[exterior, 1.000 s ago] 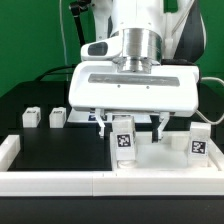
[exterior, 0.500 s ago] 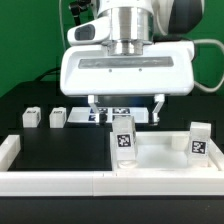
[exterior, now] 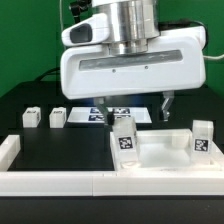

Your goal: Assemble square table

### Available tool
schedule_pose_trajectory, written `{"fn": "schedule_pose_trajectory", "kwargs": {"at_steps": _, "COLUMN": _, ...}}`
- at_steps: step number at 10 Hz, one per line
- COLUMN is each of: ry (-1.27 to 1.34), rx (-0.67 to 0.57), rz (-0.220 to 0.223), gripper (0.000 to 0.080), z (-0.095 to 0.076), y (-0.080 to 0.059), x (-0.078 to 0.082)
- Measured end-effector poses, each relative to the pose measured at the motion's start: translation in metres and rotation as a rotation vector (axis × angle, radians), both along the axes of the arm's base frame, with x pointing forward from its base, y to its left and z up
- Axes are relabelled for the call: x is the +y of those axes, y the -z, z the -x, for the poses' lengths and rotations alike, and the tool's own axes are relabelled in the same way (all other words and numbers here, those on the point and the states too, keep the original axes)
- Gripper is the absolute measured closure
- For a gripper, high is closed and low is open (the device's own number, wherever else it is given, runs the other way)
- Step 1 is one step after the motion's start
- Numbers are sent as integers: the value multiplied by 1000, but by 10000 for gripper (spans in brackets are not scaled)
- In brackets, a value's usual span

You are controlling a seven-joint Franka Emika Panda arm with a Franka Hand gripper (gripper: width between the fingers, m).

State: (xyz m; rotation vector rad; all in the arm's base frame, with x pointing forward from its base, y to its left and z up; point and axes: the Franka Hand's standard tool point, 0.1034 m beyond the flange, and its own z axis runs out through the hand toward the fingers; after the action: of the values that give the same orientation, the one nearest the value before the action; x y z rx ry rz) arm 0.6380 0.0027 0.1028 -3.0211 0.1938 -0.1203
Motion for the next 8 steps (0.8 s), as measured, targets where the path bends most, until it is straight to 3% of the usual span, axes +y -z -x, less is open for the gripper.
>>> {"fn": "schedule_pose_trajectory", "kwargs": {"at_steps": 2, "ry": 5, "rx": -7, "rz": 8, "gripper": 151, "z": 7, "y": 8, "x": -4}}
{"fn": "schedule_pose_trajectory", "kwargs": {"at_steps": 5, "ry": 6, "rx": -18, "rz": 7, "gripper": 151, "z": 4, "y": 1, "x": -3}}
{"fn": "schedule_pose_trajectory", "kwargs": {"at_steps": 8, "ry": 7, "rx": -11, "rz": 12, "gripper": 151, "z": 10, "y": 16, "x": -3}}
